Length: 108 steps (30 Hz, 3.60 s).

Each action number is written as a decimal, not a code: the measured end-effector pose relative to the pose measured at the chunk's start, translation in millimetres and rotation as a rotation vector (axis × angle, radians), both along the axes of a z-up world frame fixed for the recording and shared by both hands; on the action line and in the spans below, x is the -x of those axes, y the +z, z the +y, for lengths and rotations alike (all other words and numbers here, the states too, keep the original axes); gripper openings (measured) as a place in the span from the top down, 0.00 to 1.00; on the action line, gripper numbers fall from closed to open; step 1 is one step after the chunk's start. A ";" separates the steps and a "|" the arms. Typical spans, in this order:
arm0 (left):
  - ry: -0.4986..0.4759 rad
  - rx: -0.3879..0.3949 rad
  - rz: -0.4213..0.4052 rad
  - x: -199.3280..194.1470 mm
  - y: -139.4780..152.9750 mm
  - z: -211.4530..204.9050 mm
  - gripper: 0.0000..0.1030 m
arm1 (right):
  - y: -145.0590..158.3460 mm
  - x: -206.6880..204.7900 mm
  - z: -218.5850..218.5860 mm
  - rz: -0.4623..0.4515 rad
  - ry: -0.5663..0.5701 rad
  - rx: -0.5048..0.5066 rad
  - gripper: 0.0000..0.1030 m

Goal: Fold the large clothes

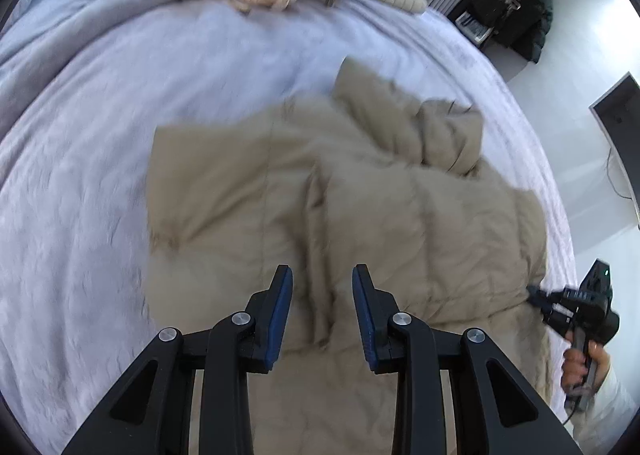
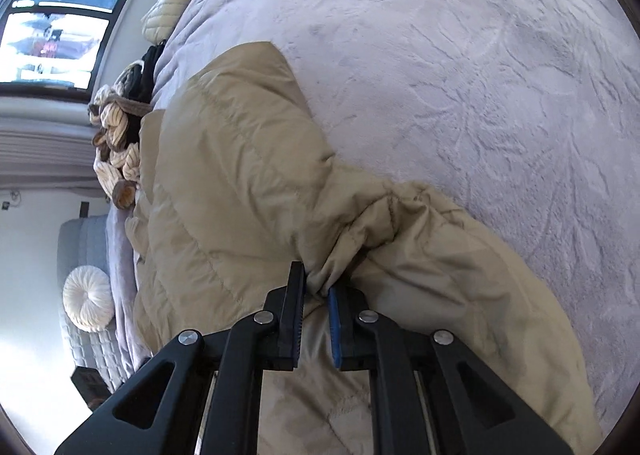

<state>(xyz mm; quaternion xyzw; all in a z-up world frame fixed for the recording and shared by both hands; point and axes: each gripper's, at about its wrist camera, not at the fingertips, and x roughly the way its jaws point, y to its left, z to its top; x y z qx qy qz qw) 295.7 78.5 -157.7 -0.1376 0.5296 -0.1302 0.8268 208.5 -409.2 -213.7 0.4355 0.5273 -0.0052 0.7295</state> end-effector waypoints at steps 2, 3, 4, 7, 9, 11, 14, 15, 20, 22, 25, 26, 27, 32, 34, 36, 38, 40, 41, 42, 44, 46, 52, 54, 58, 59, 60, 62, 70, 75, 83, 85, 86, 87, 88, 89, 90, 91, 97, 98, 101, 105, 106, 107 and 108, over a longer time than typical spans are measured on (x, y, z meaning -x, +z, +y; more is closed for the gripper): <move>-0.005 0.008 -0.029 -11.7 5.9 -11.5 0.68 | 5.7 3.0 6.4 0.009 0.037 0.001 0.87; -0.003 0.001 -0.039 -18.6 5.9 -19.0 0.68 | 10.9 5.7 10.4 0.008 0.065 -0.003 0.87; 0.002 -0.010 -0.039 -25.0 3.0 -24.6 0.68 | 19.1 8.3 15.2 -0.009 0.096 -0.007 0.87; 0.012 -0.084 -0.020 -42.0 -17.6 -37.5 0.68 | 48.6 10.8 15.5 -0.118 0.126 0.015 0.86; 0.019 -0.108 0.009 -47.9 -34.1 -43.4 0.68 | 68.7 3.0 0.4 -0.194 0.085 0.057 0.66; 0.029 -0.087 0.023 -47.7 -46.0 -38.0 0.68 | 74.8 -10.4 -17.3 -0.223 0.032 0.080 0.36; 0.034 -0.088 0.021 -48.3 -52.9 -34.8 0.68 | 55.9 -43.3 -46.2 -0.189 -0.041 0.073 0.35; 0.033 -0.092 0.023 -49.2 -55.2 -35.5 0.68 | 43.7 -53.9 -52.5 -0.160 -0.057 0.049 0.36; 0.038 -0.108 0.031 -52.9 -63.5 -34.9 0.68 | -7.2 -93.2 -54.9 -0.114 -0.082 -0.198 0.74; 0.034 -0.118 0.029 -53.7 -65.7 -37.2 0.68 | 4.1 -104.2 -41.9 -0.146 -0.015 -0.088 0.81; 0.024 -0.116 0.024 -56.1 -68.0 -39.5 0.68 | 7.6 -122.1 -28.0 -0.106 0.093 0.184 0.84; 0.021 -0.113 0.023 -56.0 -68.7 -40.8 0.68 | 3.2 -124.9 -26.9 -0.077 0.103 0.258 0.84; 0.020 -0.118 0.023 -55.8 -69.3 -42.9 0.68 | -1.2 -125.2 -27.2 -0.062 0.103 0.286 0.84; 0.014 -0.145 0.011 -54.7 -71.6 -46.7 0.68 | 3.3 -116.2 -21.5 -0.065 0.085 0.360 0.79; 0.015 -0.148 0.010 -54.7 -71.9 -46.4 0.68 | 14.6 -111.2 -20.5 -0.051 0.086 0.441 0.79; 0.014 -0.153 0.010 -54.4 -71.4 -47.4 0.68 | 31.1 -93.7 -24.7 -0.061 0.069 0.504 0.79; 0.013 -0.153 0.011 -53.6 -71.1 -47.9 0.68 | 48.8 -74.5 -20.9 -0.100 0.061 0.538 0.79; 0.015 -0.150 0.009 -53.7 -71.0 -47.8 0.68 | 65.2 -56.5 -10.1 -0.154 0.079 0.564 0.79; 0.016 -0.151 0.008 -53.2 -70.7 -48.4 0.68 | 71.1 -47.2 -0.3 -0.182 0.112 0.577 0.79; 0.016 -0.152 0.006 -53.0 -70.6 -49.0 0.68 | 72.0 -40.6 10.4 -0.194 0.159 0.590 0.79; 0.019 -0.153 0.002 -51.7 -71.5 -49.4 0.68 | 60.2 -36.5 25.7 -0.169 0.241 0.596 0.79; 0.018 -0.149 -0.003 -50.9 -72.7 -49.0 0.68 | 40.0 -35.7 29.3 -0.118 0.268 0.620 0.79; 0.006 -0.164 -0.014 -49.0 -76.4 -49.8 0.68 | 3.8 -43.5 16.7 -0.059 0.230 0.562 0.80; 0.007 -0.173 -0.013 -48.9 -75.0 -50.5 0.68 | 4.8 -42.2 19.4 -0.048 0.234 0.582 0.80; 0.020 -0.193 -0.003 -47.9 -62.7 -50.4 0.68 | 13.2 -41.9 15.6 -0.030 0.222 0.549 0.78; 0.023 -0.199 -0.002 -46.6 -58.2 -49.3 0.68 | 18.6 -43.0 16.7 -0.033 0.218 0.539 0.76; 0.027 -0.206 -0.003 -44.7 -53.7 -48.2 0.68 | 21.8 -41.4 18.2 -0.035 0.217 0.537 0.76; 0.031 -0.217 -0.003 -39.9 -44.9 -46.5 0.68 | 31.2 -36.2 20.2 -0.040 0.218 0.527 0.76; 0.022 -0.239 0.003 3.4 -13.6 -40.3 0.68 | 54.8 2.8 27.3 -0.044 0.222 0.448 0.56; 0.026 -0.245 0.038 48.6 -4.3 -36.3 0.68 | 59.1 33.8 34.5 -0.013 0.217 0.366 0.51; 0.033 -0.300 0.061 124.2 11.9 -24.6 0.00 | 71.9 89.1 39.4 0.009 0.215 0.313 0.34; 0.038 -0.309 0.081 135.0 9.8 -20.1 0.00 | 74.3 101.1 38.5 0.020 0.208 0.299 0.29; 0.042 -0.303 0.102 141.9 8.7 -16.9 0.00 | 75.2 107.6 39.1 0.025 0.206 0.292 0.26; 0.045 -0.300 0.112 144.9 8.4 -16.2 0.00 | 76.0 113.2 40.0 0.031 0.204 0.285 0.24; 0.053 -0.297 0.124 150.9 8.5 -13.1 0.00 | 76.5 116.3 40.4 0.035 0.202 0.279 0.23; 0.059 -0.297 0.129 156.9 8.4 -9.7 0.00 | 77.2 121.6 41.5 0.039 0.198 0.268 0.23; 0.064 -0.299 0.134 161.2 8.6 -7.9 0.00 | 77.7 126.7 42.7 0.041 0.195 0.258 0.22; 0.066 -0.300 0.139 163.7 8.3 -7.4 0.00 | 77.8 130.1 42.9 0.045 0.194 0.252 0.21; 0.072 -0.303 0.197 180.4 3.7 -2.7 0.00 | 75.9 153.3 49.7 0.074 0.159 0.202 0.09; 0.063 -0.306 0.211 183.5 2.5 -2.9 0.00 | 76.3 156.6 50.6 0.077 0.155 0.202 0.09; 0.051 -0.314 0.230 191.3 -0.4 -3.0 0.00 | 78.4 164.7 51.8 0.075 0.138 0.208 0.09; 0.044 -0.328 0.251 200.5 -5.1 -2.2 0.00 | 76.4 175.8 48.9 0.072 0.096 0.183 0.00; 0.043 -0.330 0.254 201.8 -5.7 -1.8 0.00 | 75.3 178.4 47.8 0.079 0.087 0.170 0.00; 0.044 -0.331 0.260 205.0 -6.9 -0.4 0.00 | 73.8 182.7 46.5 0.085 0.075 0.157 0.00; 0.047 -0.330 0.268 208.2 -8.2 1.5 0.00 | 71.6 186.1 45.1 0.098 0.072 0.135 0.00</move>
